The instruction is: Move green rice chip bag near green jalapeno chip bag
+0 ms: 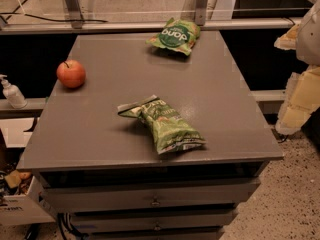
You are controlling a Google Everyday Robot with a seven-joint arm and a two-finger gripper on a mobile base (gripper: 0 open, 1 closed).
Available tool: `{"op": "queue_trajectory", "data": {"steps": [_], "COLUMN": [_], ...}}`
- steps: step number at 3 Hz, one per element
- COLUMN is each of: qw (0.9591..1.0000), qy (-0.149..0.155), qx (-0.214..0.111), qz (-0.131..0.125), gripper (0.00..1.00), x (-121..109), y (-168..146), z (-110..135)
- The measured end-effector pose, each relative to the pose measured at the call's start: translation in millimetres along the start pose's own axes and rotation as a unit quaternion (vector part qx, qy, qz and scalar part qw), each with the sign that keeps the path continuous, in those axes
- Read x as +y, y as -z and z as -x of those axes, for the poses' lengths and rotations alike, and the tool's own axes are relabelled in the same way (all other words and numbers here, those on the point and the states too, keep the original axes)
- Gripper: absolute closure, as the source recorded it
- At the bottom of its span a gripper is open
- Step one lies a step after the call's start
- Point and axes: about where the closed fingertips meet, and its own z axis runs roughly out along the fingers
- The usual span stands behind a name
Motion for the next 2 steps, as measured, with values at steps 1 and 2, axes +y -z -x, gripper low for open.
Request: {"op": "queue_trajectory", "data": {"steps": [1,2], "qw": [1.0,0.9996], "qy": [0.0,-0.001], "qx": [0.0,-0.027], "qz": [0.0,0.007], "gripper": [0.0,0.0], "x": [0,10], "y": [0,-13], "z": [0,12]}}
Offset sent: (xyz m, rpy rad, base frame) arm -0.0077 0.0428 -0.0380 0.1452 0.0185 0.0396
